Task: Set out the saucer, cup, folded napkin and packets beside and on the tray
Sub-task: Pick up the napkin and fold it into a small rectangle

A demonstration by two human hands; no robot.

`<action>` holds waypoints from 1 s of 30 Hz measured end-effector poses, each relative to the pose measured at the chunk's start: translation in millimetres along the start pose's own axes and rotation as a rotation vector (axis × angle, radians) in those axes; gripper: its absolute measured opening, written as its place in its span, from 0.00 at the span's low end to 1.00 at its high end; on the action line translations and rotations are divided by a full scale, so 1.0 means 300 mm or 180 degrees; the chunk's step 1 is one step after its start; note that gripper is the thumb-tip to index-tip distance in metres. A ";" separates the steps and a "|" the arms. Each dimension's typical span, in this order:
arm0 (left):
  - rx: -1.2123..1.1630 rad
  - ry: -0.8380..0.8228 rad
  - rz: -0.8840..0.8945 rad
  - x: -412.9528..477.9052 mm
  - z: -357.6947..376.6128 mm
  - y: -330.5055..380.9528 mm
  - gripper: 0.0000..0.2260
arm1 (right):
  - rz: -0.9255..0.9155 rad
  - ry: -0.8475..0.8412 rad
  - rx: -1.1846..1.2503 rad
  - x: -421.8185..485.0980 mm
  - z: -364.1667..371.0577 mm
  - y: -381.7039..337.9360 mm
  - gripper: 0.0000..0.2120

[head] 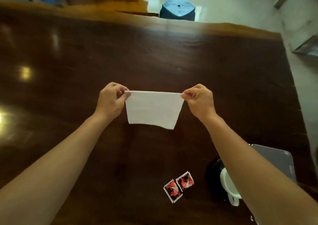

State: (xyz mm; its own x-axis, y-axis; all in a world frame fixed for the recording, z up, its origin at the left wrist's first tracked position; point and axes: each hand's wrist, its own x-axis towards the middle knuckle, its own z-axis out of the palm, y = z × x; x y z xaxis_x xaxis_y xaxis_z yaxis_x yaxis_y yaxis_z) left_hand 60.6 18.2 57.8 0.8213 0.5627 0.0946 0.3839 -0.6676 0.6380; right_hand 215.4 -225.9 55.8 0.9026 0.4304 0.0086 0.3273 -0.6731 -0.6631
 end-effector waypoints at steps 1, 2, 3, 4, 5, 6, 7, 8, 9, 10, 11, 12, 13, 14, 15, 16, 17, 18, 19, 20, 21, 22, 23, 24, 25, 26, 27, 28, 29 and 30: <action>-0.0089 0.0078 0.0046 0.010 -0.033 0.024 0.08 | -0.0072 0.0070 0.0019 0.015 -0.029 -0.026 0.06; -0.0206 0.0142 0.0085 0.013 -0.067 0.049 0.07 | -0.0142 0.0121 0.0058 0.022 -0.055 -0.048 0.05; -0.0342 0.0177 0.0081 0.013 -0.095 0.065 0.06 | -0.0200 0.0144 0.0108 0.024 -0.077 -0.064 0.04; -0.0473 0.0181 0.0039 0.010 -0.118 0.076 0.05 | -0.0233 0.0118 0.0151 0.019 -0.092 -0.074 0.03; -0.0570 0.0118 -0.0032 0.005 -0.135 0.080 0.04 | -0.0246 0.0032 0.0161 0.008 -0.101 -0.079 0.02; -0.0592 -0.0041 -0.0108 -0.001 -0.146 0.075 0.04 | -0.0244 -0.0124 0.0118 -0.009 -0.103 -0.081 0.02; -0.0545 -0.0283 -0.0189 -0.008 -0.154 0.067 0.04 | -0.0227 -0.0338 0.0040 -0.028 -0.100 -0.079 0.02; -0.0486 -0.0600 -0.0302 -0.015 -0.159 0.052 0.04 | -0.0179 -0.0594 -0.0039 -0.046 -0.095 -0.074 0.03; -0.0480 -0.0975 -0.0461 -0.023 -0.166 0.035 0.05 | -0.0115 -0.0879 -0.0104 -0.063 -0.090 -0.069 0.04; -0.0557 -0.1394 -0.0665 -0.033 -0.175 0.019 0.05 | -0.0053 -0.1172 -0.0156 -0.077 -0.087 -0.062 0.05; -0.0674 -0.1795 -0.0875 -0.042 -0.185 0.002 0.06 | 0.0013 -0.1442 -0.0185 -0.088 -0.086 -0.057 0.05; -0.0789 -0.2084 -0.1051 -0.049 -0.192 -0.010 0.07 | 0.0096 -0.1646 -0.0172 -0.094 -0.086 -0.052 0.04; -0.0904 -0.2196 -0.1176 -0.052 -0.194 -0.022 0.08 | 0.0181 -0.1758 -0.0114 -0.097 -0.085 -0.050 0.03; -0.1025 -0.2153 -0.1252 -0.054 -0.191 -0.029 0.08 | 0.0247 -0.1779 -0.0039 -0.096 -0.079 -0.046 0.03; -0.1112 -0.2000 -0.1306 -0.053 -0.178 -0.033 0.08 | 0.0290 -0.1745 0.0026 -0.090 -0.069 -0.043 0.03; -0.1138 -0.1797 -0.1352 -0.052 -0.157 -0.037 0.08 | 0.0319 -0.1696 0.0051 -0.082 -0.054 -0.039 0.04; -0.1070 -0.1592 -0.1402 -0.049 -0.129 -0.043 0.06 | 0.0351 -0.1641 0.0033 -0.075 -0.034 -0.035 0.05; -0.0929 -0.1409 -0.1456 -0.047 -0.096 -0.052 0.05 | 0.0393 -0.1571 -0.0017 -0.067 -0.009 -0.028 0.05; -0.0748 -0.1265 -0.1492 -0.047 -0.060 -0.063 0.04 | 0.0443 -0.1489 -0.0073 -0.059 0.021 -0.019 0.05; -0.0554 -0.1170 -0.1513 -0.048 -0.023 -0.077 0.04 | 0.0492 -0.1419 -0.0125 -0.052 0.053 -0.005 0.04; -0.0369 -0.1118 -0.1527 -0.052 0.013 -0.092 0.04 | 0.0532 -0.1379 -0.0178 -0.049 0.085 0.008 0.04; -0.0180 -0.1101 -0.1519 -0.058 0.045 -0.105 0.04 | 0.0567 -0.1367 -0.0250 -0.048 0.115 0.020 0.04; -0.0002 -0.1096 -0.1500 -0.066 0.071 -0.112 0.04 | 0.0603 -0.1357 -0.0330 -0.050 0.142 0.030 0.04; 0.0146 -0.1075 -0.1473 -0.073 0.093 -0.118 0.04 | 0.0644 -0.1327 -0.0396 -0.054 0.165 0.038 0.04; 0.0242 -0.1020 -0.1425 -0.079 0.108 -0.124 0.04 | 0.0671 -0.1255 -0.0432 -0.058 0.181 0.043 0.04; 0.0290 -0.0941 -0.1342 -0.083 0.117 -0.131 0.03 | 0.0665 -0.1146 -0.0446 -0.063 0.191 0.047 0.04; 0.0314 -0.0858 -0.1205 -0.086 0.120 -0.139 0.03 | 0.0606 -0.1004 -0.0454 -0.070 0.196 0.051 0.05; 0.0342 -0.0797 -0.1007 -0.093 0.116 -0.147 0.02 | 0.0490 -0.0852 -0.0474 -0.083 0.196 0.055 0.05; 0.0372 -0.0766 -0.0776 -0.102 0.108 -0.157 0.01 | 0.0331 -0.0730 -0.0500 -0.102 0.194 0.060 0.05; 0.0396 -0.0773 -0.0531 -0.119 0.097 -0.169 0.00 | 0.0145 -0.0656 -0.0529 -0.129 0.190 0.069 0.05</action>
State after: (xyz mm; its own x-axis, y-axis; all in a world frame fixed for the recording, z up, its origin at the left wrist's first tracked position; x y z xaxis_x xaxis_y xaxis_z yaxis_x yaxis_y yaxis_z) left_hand 24.2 17.6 -0.2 0.8136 0.5466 -0.1983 0.5582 -0.6388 0.5295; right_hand 171.2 -222.2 -1.0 0.8469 0.4995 -0.1824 0.3446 -0.7768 -0.5271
